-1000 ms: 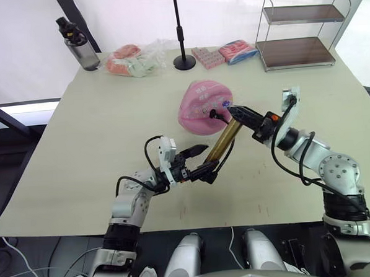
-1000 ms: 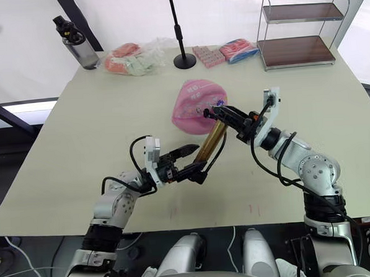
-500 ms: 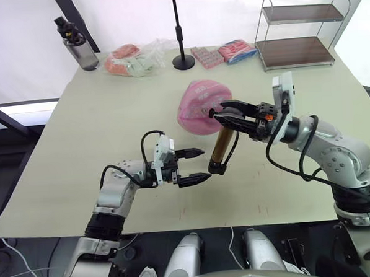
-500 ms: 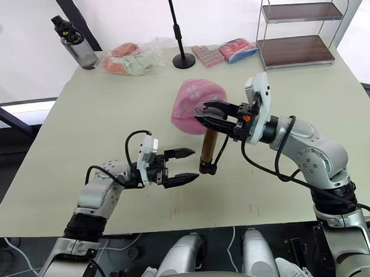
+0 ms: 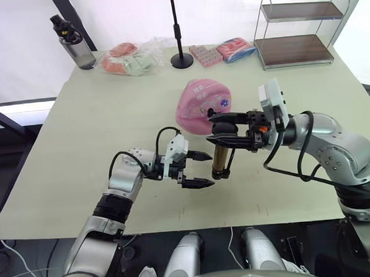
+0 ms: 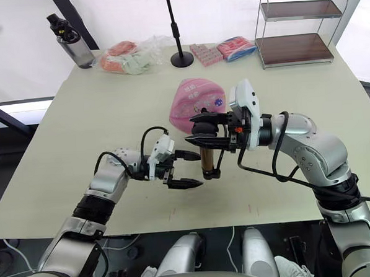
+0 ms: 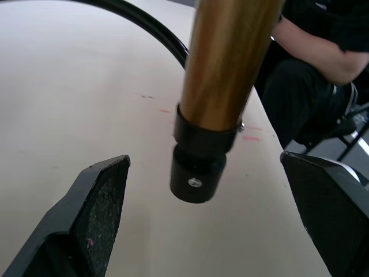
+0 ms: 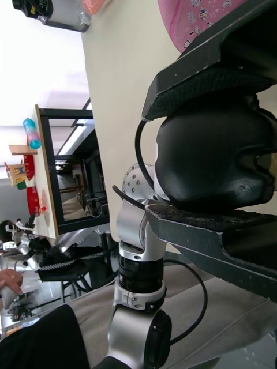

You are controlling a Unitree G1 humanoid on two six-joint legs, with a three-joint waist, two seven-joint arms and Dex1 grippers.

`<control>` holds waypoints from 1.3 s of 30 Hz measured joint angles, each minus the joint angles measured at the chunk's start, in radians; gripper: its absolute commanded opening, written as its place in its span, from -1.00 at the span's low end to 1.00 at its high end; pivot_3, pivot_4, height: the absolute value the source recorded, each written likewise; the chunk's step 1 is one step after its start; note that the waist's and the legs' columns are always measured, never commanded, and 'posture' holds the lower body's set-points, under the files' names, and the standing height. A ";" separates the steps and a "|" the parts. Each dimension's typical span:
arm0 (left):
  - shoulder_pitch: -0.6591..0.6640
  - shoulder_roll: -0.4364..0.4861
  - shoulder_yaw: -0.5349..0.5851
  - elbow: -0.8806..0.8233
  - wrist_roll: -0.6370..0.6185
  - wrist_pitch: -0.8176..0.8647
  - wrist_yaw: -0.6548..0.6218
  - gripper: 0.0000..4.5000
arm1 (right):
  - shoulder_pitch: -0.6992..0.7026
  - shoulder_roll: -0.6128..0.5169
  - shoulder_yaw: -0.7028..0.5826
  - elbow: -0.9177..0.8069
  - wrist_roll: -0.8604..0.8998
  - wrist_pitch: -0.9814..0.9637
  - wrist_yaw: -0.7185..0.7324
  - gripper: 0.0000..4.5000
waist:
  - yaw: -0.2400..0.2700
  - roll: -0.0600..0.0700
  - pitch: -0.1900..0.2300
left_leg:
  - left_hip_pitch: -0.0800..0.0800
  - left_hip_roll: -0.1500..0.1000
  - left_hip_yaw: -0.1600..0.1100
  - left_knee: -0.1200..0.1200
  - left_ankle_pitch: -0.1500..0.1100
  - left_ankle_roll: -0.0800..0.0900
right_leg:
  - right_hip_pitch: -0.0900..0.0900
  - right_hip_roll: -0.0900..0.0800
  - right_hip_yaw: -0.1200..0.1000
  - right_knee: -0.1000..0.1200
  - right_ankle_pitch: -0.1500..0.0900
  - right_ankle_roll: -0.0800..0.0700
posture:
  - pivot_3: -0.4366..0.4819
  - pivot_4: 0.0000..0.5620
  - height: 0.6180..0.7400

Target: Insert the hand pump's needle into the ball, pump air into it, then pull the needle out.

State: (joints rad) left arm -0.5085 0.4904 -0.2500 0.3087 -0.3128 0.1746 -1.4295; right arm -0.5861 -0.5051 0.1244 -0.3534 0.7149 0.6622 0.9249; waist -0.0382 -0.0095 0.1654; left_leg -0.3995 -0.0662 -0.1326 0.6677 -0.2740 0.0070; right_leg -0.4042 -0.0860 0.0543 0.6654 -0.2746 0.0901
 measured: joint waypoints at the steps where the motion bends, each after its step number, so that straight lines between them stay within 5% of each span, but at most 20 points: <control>1: -0.007 -0.005 -0.002 0.009 0.004 -0.006 -0.007 0.97 | -0.007 0.001 0.000 0.004 -0.004 -0.001 0.003 -0.19 | 0.000 0.000 0.000 | 0.000 0.000 0.000 0.000 0.000 0.000 | 0.000 0.000 0.000 0.000 0.000 0.000 | -0.05 -0.47 1.00; 39: -0.076 -0.106 -0.034 0.185 0.115 -0.148 -0.027 0.97 | -0.026 0.012 0.048 0.000 -0.068 -0.028 0.052 -0.19 | -0.002 0.000 0.000 | 0.000 0.000 0.000 0.004 0.000 -0.001 | -0.001 0.000 -0.001 0.007 0.000 0.000 | -0.05 -0.47 1.00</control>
State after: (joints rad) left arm -0.5844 0.3842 -0.2840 0.4941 -0.1977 0.0270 -1.4564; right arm -0.6124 -0.4935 0.1723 -0.3533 0.6467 0.6347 0.9771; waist -0.0407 -0.0096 0.1654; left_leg -0.3995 -0.0664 -0.1330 0.6714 -0.2736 0.0064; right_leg -0.4052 -0.0859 0.0532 0.6728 -0.2746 0.0901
